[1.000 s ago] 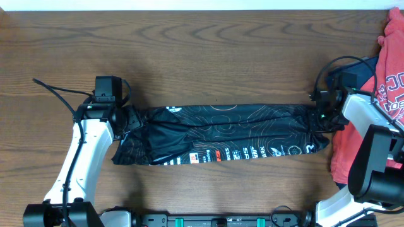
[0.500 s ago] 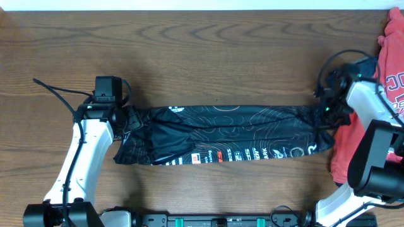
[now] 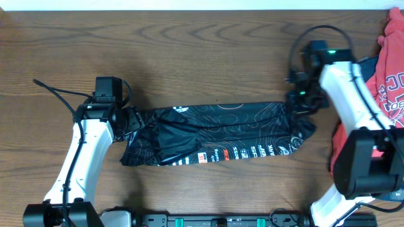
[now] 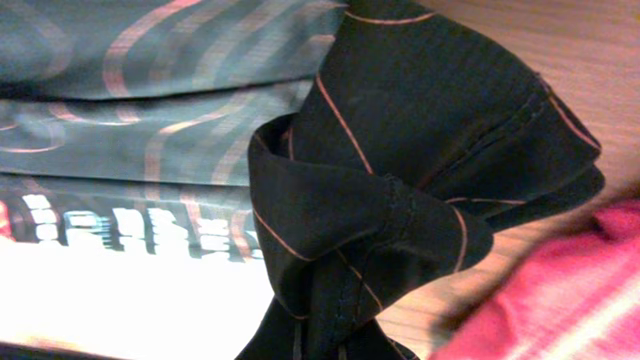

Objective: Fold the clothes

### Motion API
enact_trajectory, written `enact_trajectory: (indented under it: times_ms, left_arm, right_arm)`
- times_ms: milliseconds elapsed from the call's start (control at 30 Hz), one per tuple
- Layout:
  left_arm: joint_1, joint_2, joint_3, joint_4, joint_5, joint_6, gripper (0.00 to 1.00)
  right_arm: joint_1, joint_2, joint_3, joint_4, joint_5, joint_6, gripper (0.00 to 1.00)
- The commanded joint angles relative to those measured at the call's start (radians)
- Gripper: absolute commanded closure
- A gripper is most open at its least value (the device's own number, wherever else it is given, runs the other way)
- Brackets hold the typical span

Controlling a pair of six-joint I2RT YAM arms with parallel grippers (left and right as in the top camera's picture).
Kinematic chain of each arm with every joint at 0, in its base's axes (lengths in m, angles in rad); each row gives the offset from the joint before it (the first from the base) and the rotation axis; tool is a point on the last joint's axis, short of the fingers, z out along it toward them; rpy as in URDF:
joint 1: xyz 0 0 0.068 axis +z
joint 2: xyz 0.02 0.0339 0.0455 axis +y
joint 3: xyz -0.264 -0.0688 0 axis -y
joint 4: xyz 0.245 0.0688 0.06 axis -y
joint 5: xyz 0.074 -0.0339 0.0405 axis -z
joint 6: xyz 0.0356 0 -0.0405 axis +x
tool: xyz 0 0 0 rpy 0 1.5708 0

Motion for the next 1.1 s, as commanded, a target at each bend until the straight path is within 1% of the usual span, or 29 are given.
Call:
enact_trajectory:
  times_ms: [0, 100, 233, 367, 667, 733, 900, 933, 1033, 1067]
  left_arm:
    - [0.003, -0.009, 0.018, -0.010, -0.007, -0.006, 0.19]
    - [0.003, -0.009, 0.018, -0.018, -0.007, -0.006, 0.19]
    - [0.003, -0.009, 0.018, -0.025, -0.004, -0.006, 0.19]
    - [0.003, -0.009, 0.018, -0.028, -0.004, -0.006, 0.19]
    - [0.003, -0.009, 0.017, -0.028, -0.004, -0.006, 0.19]
    - [0.003, -0.009, 0.017, -0.028, -0.004, -0.006, 0.19]
    - [0.003, -0.009, 0.017, -0.028, -0.004, -0.006, 0.19]
    - [0.003, -0.009, 0.017, -0.028, -0.004, -0.006, 0.19]
    - [0.003, -0.009, 0.017, -0.028, -0.004, -0.006, 0.19]
    - [0.003, -0.009, 0.017, -0.028, -0.004, -0.006, 0.19]
  right_arm:
    - [0.090, 0.001, 0.011, 0.002, -0.009, 0.090, 0.99]
    - [0.169, 0.002, 0.011, 0.010, -0.010, 0.161, 0.98]
    - [0.252, 0.017, 0.011, 0.026, -0.009, 0.200, 0.96]
    - [0.304, 0.057, 0.011, 0.030, -0.018, 0.237, 0.95]
    - [0.373, 0.162, 0.011, 0.095, -0.119, 0.261, 0.97]
    - [0.384, 0.167, 0.011, 0.111, -0.134, 0.277, 0.94]
    - [0.407, 0.168, 0.011, 0.150, -0.140, 0.294, 0.93]
    - [0.411, 0.168, 0.011, 0.150, -0.140, 0.294, 0.91]
    - [0.425, 0.168, 0.011, 0.150, -0.161, 0.293, 0.81]
    - [0.429, 0.168, 0.012, 0.150, -0.193, 0.293, 0.74]
